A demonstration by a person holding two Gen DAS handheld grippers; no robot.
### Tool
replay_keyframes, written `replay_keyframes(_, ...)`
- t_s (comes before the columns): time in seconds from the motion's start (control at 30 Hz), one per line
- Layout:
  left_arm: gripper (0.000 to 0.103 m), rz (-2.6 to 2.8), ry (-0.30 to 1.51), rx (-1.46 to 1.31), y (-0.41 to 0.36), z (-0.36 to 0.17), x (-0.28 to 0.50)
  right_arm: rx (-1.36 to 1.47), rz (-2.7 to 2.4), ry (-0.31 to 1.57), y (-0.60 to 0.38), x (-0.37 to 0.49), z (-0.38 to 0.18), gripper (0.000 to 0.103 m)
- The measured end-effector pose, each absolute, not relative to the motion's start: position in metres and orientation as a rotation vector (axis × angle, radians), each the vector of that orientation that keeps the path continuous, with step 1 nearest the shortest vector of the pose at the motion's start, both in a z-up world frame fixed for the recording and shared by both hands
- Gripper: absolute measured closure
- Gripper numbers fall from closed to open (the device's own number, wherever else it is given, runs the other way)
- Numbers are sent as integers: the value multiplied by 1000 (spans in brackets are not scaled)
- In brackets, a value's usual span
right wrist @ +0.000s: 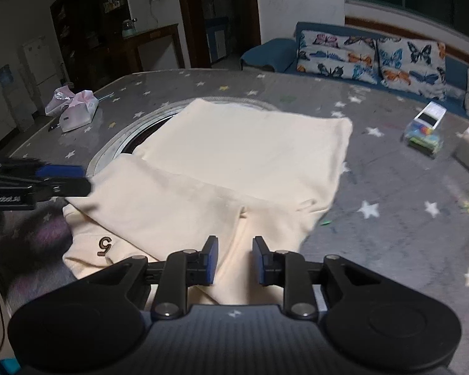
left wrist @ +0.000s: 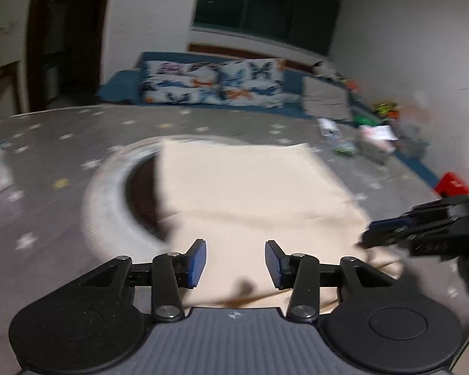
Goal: Fold clothes
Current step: 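Fold the held sleeve across the sweatshirt body with the left gripper, then lay the sleeve down on the body and open the left gripper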
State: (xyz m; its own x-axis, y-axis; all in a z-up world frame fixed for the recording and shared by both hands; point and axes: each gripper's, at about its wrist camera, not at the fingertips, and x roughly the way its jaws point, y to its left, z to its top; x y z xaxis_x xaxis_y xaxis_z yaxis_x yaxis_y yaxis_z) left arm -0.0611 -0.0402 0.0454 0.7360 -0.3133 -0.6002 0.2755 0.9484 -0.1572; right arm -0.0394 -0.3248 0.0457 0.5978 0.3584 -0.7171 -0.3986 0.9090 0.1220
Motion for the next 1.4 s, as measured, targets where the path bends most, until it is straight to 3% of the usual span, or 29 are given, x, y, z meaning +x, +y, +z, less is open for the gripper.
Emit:
replay_keyframes(0.2, 52, -251, 716, -61, -4, 30, -72, -59, 436, 844, -313, -33, 41, 81)
replay_keyframes(0.33, 52, -259, 717, -35, -5, 24, -75, -74, 427, 848, -306, -31, 41, 96)
replay_keyframes(0.4, 52, -265, 705, -13, -9, 24, -76, -91, 419, 827, -305, -34, 48, 99)
replay_keyframes(0.67, 52, -286, 676, 56, -20, 24, -78, -156, 371, 744, -302, -48, 76, 99)
replay_keyframes(1.07, 56, -326, 692, 92, -14, 29, -80, -120, 293, 781, -314, -43, 58, 99)
replay_keyframes(1.4, 56, -401, 607, 56, -22, 66, -61, -151, 292, 736, -317, -43, 68, 93)
